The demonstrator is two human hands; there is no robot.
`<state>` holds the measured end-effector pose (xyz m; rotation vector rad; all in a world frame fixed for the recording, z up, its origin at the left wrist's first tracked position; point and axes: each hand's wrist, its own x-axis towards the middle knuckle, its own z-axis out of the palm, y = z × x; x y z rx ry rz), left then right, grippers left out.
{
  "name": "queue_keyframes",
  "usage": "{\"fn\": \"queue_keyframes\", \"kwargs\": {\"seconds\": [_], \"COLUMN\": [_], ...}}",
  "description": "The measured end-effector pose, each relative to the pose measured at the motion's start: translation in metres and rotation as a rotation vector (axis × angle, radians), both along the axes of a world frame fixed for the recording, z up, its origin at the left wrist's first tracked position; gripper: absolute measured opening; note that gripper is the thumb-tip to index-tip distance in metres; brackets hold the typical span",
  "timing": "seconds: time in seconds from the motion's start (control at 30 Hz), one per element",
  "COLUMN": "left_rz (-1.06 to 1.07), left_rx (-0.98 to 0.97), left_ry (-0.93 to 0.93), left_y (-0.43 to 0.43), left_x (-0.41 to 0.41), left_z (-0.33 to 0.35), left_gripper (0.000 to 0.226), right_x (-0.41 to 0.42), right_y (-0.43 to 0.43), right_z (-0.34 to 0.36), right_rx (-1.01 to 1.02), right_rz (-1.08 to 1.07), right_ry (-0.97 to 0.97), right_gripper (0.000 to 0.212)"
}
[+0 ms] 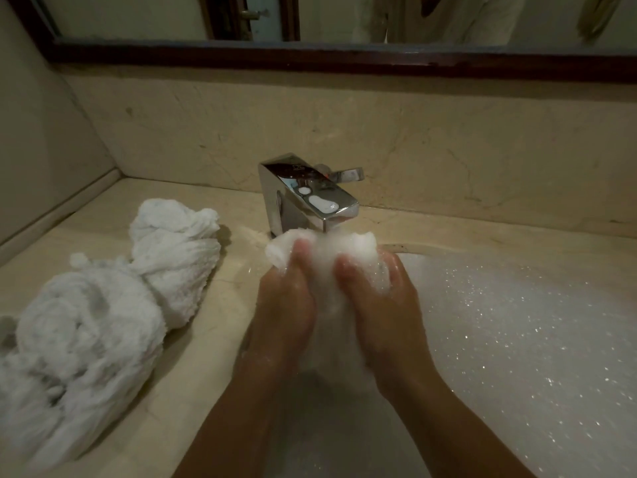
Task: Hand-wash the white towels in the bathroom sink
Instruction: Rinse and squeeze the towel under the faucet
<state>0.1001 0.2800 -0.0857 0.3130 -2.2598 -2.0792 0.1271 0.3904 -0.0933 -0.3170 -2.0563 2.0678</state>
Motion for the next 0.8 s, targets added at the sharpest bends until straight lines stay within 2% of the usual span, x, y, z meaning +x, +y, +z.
{"fn": "queue_keyframes", "kwargs": {"seconds": [0.1, 0.23, 0.3, 0.4, 0.5, 0.53, 0.6, 0.63, 0.67, 0.73, 0.8], "left_rz": [-0.127, -0.313, -0.448, -0.379, -0.303, -0.249, -0.138, -0.111, -0.12, -0.173, -0.222], "left_rx": [-0.218, -0.228, -0.225, 0.039, 0.318, 0.356, 0.168, 0.06, 0.002, 0.02, 0.091], "left_ry": [0.035, 0.08, 0.077, 0.062, 0.018, 0.007, 0.05, 0.06, 0.063, 0.035, 0.028], "left_y": [0.009, 0.012, 0.013, 0.01, 0.004, 0.002, -0.001, -0.002, -0.002, -0.003, 0.0], "left_x": [0.011, 0.016, 0.015, 0.014, 0.013, 0.012, 0.004, 0.001, 0.0, 0.002, 0.004], "left_z": [0.002, -0.005, -0.009, -0.009, 0.0, 0.0, -0.004, -0.006, -0.008, -0.011, -0.01], "left_gripper": [0.049, 0.077, 0.082, 0.088, 0.063, 0.054, 0.036, 0.039, 0.054, 0.081, 0.094], "right_x": [-0.001, -0.003, -0.004, -0.005, -0.009, -0.01, -0.01, -0.01, -0.009, -0.007, -0.006], "right_y": [-0.004, -0.004, -0.003, 0.001, 0.008, 0.011, 0.015, 0.017, 0.019, 0.02, 0.017], "right_z": [-0.004, 0.002, 0.001, 0.002, 0.004, 0.005, 0.007, 0.008, 0.011, 0.02, 0.022], "right_rx": [0.073, 0.009, -0.075, -0.117, -0.074, -0.101, -0.235, -0.306, -0.376, -0.542, -0.7], "right_rz": [-0.008, 0.074, 0.103, 0.063, -0.021, -0.046, -0.077, -0.076, -0.066, -0.001, 0.061], "right_ry": [-0.037, -0.122, -0.112, -0.101, -0.104, -0.111, -0.137, -0.146, -0.154, -0.144, -0.16], "right_gripper": [0.04, 0.079, 0.087, 0.058, 0.03, 0.026, 0.025, 0.027, 0.028, 0.028, 0.036]}}
